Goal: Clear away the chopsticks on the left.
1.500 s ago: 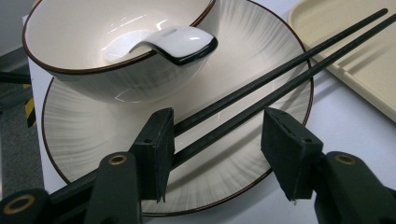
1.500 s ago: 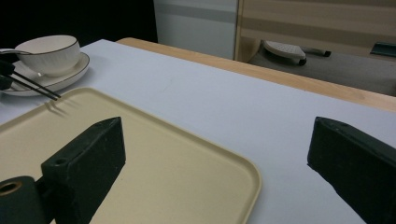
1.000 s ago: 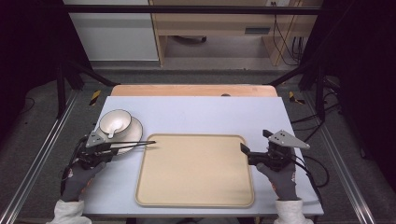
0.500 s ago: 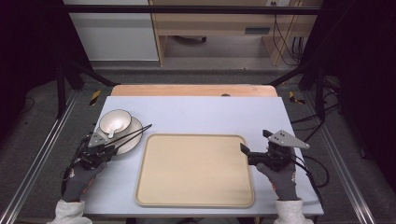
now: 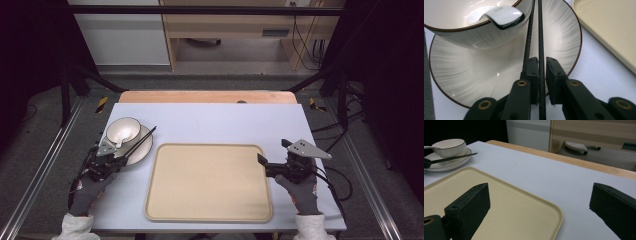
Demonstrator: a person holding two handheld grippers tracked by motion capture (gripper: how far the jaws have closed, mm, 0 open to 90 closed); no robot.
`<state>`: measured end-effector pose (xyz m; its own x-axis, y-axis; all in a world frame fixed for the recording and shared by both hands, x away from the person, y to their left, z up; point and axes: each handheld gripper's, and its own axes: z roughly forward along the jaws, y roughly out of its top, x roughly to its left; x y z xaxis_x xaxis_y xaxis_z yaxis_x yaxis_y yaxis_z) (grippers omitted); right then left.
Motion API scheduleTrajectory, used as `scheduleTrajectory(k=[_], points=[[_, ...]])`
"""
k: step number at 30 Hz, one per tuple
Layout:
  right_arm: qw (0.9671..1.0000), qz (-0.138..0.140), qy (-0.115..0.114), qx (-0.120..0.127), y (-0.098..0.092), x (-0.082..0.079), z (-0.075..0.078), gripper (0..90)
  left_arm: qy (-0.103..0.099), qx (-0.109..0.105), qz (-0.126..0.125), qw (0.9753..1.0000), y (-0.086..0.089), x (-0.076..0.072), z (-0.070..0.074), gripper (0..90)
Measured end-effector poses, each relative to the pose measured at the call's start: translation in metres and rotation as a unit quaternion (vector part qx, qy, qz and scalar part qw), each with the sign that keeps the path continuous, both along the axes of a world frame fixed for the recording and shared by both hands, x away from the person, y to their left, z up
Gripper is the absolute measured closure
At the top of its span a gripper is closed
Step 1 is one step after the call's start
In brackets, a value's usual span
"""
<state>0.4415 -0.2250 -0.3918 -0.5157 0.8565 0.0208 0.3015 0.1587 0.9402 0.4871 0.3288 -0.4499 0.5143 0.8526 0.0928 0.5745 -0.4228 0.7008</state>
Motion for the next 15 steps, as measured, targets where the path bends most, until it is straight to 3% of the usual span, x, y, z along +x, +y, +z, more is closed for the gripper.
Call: scheduleTrajectory(k=[15], points=[[1.0,0.0,-0.001,0.0,0.0,-0.0001,0.0004,3.3,0.01,-0.022,0.019,0.9995,-0.0088,0.0062,-0.0008,84.6]])
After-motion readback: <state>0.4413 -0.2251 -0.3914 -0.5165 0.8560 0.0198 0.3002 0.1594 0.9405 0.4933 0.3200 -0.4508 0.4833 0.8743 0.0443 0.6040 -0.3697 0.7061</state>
